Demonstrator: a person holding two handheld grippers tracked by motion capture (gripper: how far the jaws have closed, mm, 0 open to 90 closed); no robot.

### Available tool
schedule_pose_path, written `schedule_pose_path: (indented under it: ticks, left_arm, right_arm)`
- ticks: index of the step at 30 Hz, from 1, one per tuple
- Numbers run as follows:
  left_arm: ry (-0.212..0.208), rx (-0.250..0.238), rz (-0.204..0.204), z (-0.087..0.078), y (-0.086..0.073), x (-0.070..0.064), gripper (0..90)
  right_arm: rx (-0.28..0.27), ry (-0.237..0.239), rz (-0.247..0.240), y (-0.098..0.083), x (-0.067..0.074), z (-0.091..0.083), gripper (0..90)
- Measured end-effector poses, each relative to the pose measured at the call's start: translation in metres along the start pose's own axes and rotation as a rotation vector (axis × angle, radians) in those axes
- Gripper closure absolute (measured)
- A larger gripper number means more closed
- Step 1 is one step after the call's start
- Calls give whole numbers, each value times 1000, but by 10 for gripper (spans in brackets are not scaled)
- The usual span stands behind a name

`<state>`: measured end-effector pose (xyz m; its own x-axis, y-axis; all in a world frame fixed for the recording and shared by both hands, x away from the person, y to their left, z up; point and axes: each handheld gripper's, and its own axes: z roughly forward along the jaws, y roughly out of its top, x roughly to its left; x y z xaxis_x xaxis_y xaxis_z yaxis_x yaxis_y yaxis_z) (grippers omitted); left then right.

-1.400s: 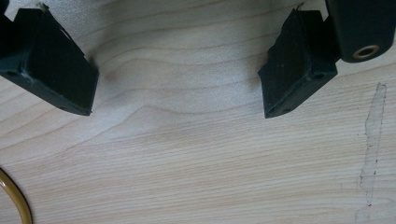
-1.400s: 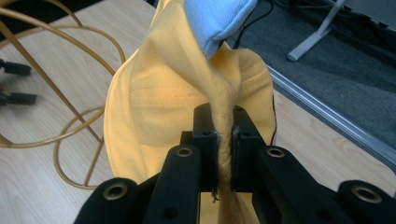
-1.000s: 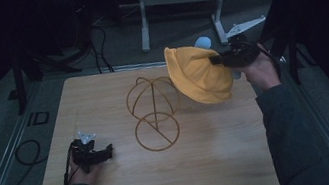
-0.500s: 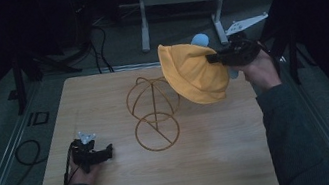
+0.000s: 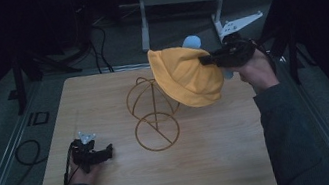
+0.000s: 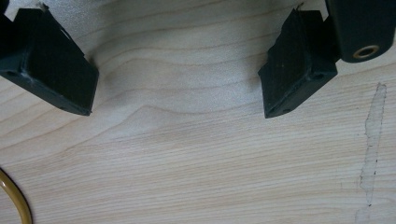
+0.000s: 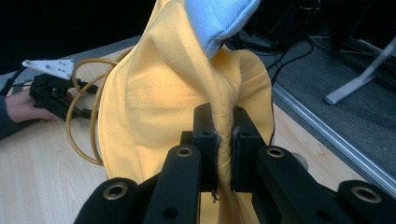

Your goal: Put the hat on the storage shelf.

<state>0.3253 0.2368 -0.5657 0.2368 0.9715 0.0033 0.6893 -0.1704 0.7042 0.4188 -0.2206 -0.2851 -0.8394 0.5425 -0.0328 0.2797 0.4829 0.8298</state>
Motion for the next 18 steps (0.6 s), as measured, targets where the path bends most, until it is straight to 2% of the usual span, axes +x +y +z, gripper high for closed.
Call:
schedule_pose_path:
  ticks: [10,18]
  left_arm:
    - [0,0,0,0,0,0,115]
    - [0,0,0,0,0,0,115]
  right_arm:
    - [-10,59,-30,12,11,6,839]
    - [38,80,-65,26,23,30,836]
